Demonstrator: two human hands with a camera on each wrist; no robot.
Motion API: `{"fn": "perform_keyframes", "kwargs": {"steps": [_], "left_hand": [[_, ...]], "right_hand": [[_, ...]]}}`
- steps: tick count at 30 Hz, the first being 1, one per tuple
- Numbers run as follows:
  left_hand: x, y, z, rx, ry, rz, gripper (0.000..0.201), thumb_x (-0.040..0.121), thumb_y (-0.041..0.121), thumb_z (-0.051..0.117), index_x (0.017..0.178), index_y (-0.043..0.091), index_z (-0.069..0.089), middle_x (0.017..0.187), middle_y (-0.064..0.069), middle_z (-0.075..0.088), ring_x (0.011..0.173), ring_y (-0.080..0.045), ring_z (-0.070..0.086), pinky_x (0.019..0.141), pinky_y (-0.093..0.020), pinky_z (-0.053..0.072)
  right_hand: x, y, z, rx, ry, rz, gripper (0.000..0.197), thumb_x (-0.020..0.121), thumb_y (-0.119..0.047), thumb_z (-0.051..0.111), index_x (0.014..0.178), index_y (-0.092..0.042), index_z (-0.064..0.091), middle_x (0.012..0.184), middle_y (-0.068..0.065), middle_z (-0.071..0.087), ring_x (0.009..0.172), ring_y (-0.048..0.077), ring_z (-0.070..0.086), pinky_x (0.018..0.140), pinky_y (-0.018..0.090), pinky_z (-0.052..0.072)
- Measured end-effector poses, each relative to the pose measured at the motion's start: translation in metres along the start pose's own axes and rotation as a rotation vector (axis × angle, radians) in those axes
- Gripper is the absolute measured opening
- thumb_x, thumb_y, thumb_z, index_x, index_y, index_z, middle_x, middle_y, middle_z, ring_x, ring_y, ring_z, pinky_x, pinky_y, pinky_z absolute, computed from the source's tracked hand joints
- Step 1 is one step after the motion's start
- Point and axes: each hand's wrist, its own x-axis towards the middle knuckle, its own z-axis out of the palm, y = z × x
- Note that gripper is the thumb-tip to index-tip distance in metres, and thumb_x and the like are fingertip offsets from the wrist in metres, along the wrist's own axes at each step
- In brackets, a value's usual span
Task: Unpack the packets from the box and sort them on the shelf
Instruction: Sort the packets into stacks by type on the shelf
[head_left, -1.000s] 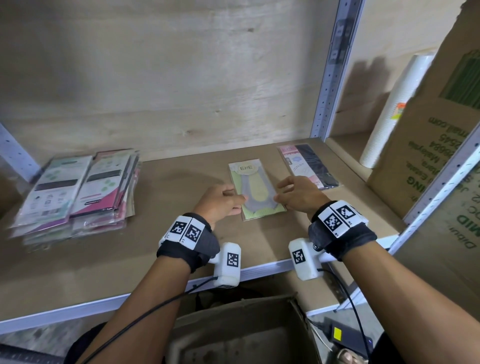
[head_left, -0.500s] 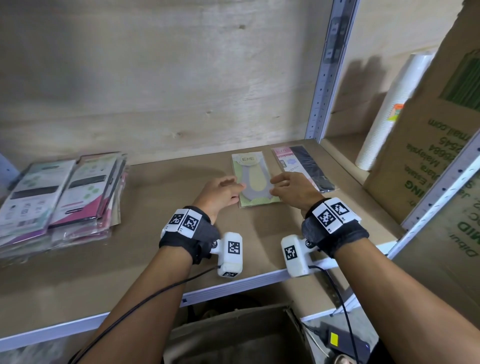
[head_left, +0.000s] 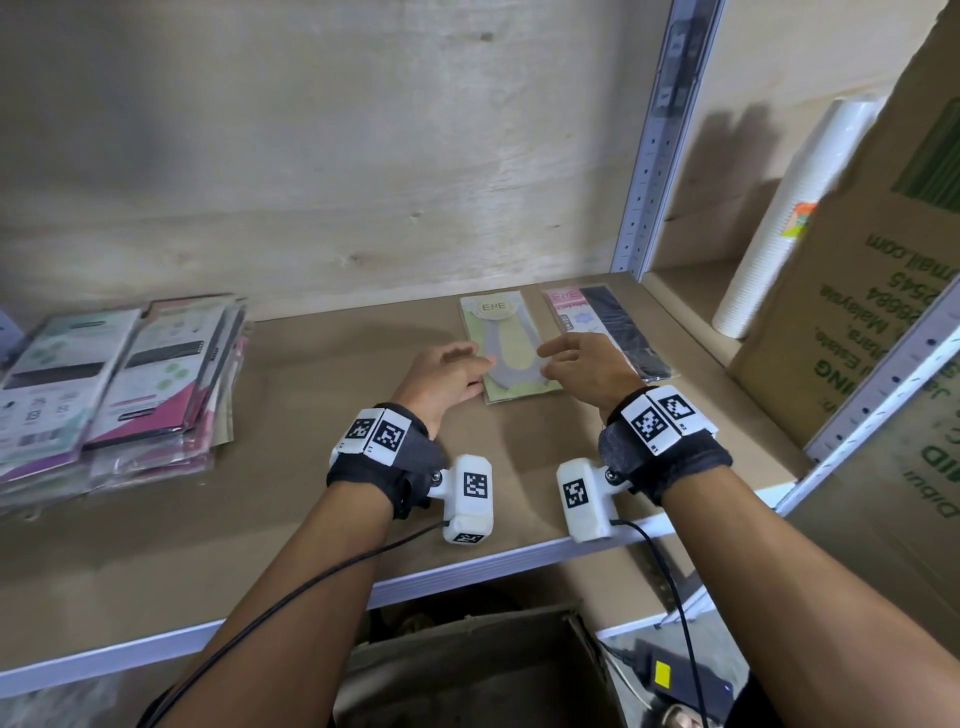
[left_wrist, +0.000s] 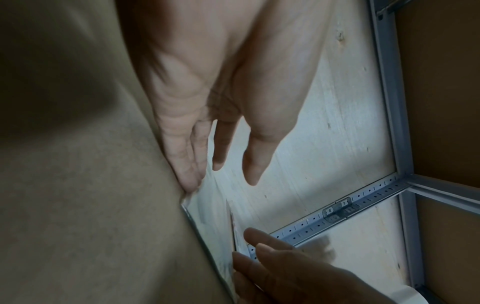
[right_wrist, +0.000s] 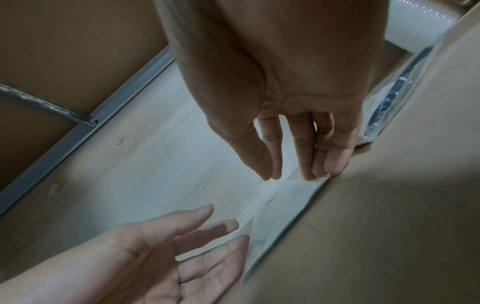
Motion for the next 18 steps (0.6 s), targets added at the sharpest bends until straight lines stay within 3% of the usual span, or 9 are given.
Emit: {"fn": "perform_keyframes", "kwargs": {"steps": [6,9,13,18], "left_hand": [[-0.008,0.003,-0.016,0.038,0.023,0.031,0.046,0.092,0.012,0.071,0.136,0.003,0.057,0.131,-0.014,0.063,0.117,-0.029,0.065,0.101,-0.038,0.054],[-0.019,0.009,-0.044,0.067,0.064,0.059,0.043,0.093,0.017,0.071,0.133,0.007,0.06,0.128,-0.011,0.066,0.112,-0.028,0.068,0.094,-0.033,0.057],[-0.04,0.023,-0.092,0.08,0.156,0.06,0.031,0.096,0.015,0.067,0.126,0.009,0.064,0.124,-0.009,0.069,0.106,-0.028,0.071,0.09,-0.032,0.058],[-0.076,0.042,-0.155,0.072,0.261,0.111,0.026,0.098,0.016,0.065,0.123,0.009,0.065,0.117,-0.009,0.073,0.104,-0.023,0.072,0.084,-0.025,0.057]], "right_hand": [[-0.004,-0.01,0.001,-0.026,0.09,-0.027,0.023,0.089,-0.012,0.062,0.11,-0.017,0.071,0.11,0.003,0.069,0.104,0.019,0.063,0.091,0.031,0.051],[-0.015,-0.026,0.007,-0.014,0.159,-0.1,0.019,0.091,-0.011,0.06,0.104,-0.018,0.071,0.1,-0.001,0.069,0.092,0.015,0.062,0.079,0.023,0.048],[-0.045,-0.049,0.031,0.267,-0.014,-0.152,0.018,0.093,0.001,0.055,0.107,0.001,0.066,0.083,0.011,0.068,0.07,0.02,0.062,0.066,0.028,0.053],[-0.07,-0.072,0.075,0.333,-0.177,-0.184,0.02,0.097,0.003,0.051,0.112,0.012,0.06,0.081,0.019,0.061,0.063,0.024,0.055,0.057,0.026,0.046]]}}
